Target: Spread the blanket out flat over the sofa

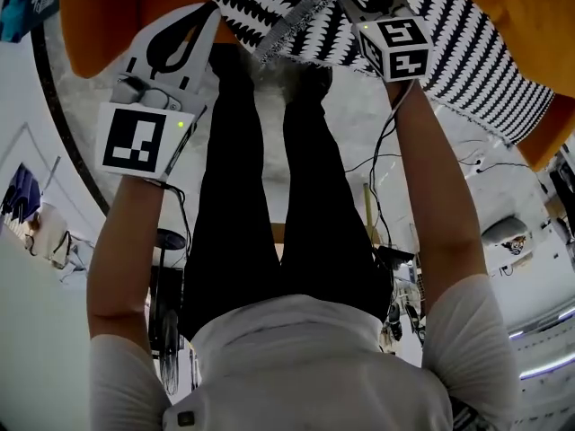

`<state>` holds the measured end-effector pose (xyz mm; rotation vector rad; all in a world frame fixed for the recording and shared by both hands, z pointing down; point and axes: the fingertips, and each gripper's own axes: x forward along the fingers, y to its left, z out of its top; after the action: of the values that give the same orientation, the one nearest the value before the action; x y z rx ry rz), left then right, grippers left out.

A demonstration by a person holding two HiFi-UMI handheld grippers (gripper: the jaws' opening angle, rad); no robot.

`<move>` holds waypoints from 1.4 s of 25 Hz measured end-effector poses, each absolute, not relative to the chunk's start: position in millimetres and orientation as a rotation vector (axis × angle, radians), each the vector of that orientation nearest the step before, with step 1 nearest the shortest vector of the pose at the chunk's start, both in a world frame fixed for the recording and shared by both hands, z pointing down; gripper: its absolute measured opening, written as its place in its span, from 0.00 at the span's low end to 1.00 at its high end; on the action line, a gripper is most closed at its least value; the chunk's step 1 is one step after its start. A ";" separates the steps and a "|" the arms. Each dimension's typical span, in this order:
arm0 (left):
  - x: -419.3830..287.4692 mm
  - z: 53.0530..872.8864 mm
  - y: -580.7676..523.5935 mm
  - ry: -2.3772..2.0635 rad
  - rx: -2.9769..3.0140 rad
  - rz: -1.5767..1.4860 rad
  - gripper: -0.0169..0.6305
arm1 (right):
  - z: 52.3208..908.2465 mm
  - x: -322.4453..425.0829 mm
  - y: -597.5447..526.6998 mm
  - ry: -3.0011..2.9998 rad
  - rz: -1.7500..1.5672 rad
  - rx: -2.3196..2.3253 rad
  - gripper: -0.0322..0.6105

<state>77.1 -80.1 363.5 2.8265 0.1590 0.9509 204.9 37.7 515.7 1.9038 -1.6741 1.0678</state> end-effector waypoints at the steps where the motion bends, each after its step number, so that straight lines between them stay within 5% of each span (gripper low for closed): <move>1: 76.5 367.9 -82.2 0.153 2.820 0.948 0.04 | 524.7 206.3 38.5 -1.664 1.075 1.897 0.29; 20: 68.6 408.0 -91.9 0.139 2.775 0.950 0.04 | 612.0 213.0 47.8 -1.529 1.136 1.771 0.35; 29: 62.8 411.3 -91.7 0.105 2.772 0.908 0.04 | 612.8 198.9 37.5 -1.528 1.092 1.730 0.14; 35: 56.3 404.6 -86.9 0.069 2.769 0.904 0.04 | 596.0 182.7 37.5 -1.539 1.048 1.737 0.13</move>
<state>56.3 -86.9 404.6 2.7691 0.0688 0.9040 182.7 37.5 596.0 1.7374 -1.5394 1.0478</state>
